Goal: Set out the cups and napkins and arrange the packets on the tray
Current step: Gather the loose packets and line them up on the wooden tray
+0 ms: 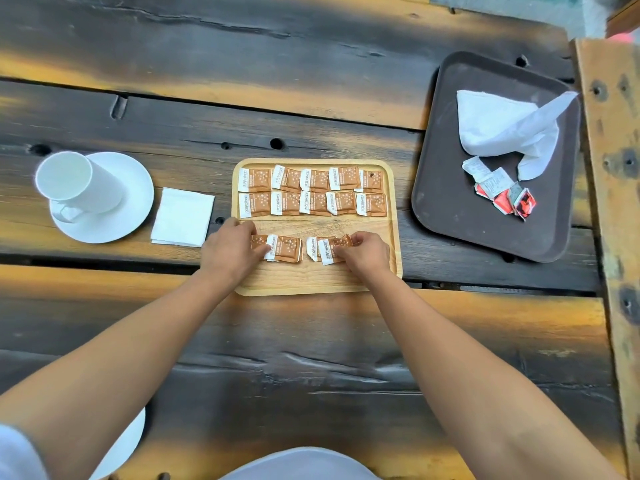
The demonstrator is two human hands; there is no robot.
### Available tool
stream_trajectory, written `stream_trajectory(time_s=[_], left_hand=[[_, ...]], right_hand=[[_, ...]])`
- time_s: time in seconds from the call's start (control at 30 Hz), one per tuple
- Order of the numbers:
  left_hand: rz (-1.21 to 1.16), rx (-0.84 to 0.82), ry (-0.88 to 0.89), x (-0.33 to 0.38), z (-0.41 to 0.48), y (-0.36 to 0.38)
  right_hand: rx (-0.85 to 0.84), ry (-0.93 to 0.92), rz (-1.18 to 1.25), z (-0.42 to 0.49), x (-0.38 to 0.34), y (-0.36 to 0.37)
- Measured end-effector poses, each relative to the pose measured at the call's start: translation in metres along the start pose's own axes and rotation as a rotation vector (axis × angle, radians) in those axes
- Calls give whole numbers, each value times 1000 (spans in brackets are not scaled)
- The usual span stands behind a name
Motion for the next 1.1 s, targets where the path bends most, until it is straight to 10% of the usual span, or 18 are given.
stream_trajectory(time_s=[0.57, 1.1], left_hand=[[230, 20, 283, 26, -9, 22], [-95, -6, 170, 21, -10, 18]], right_hand=[[52, -45, -62, 14, 22, -37], [63, -66, -35, 10, 28, -34]])
Point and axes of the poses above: each hand's wrist, its own z-axis towards the middle knuckle, its own y-axis out of the palm, x = y × z, the point moved 4 cm from there along z, towards the middle knuckle, and after that the axes turned 5 degrees about -y, right-handed, at the moved point
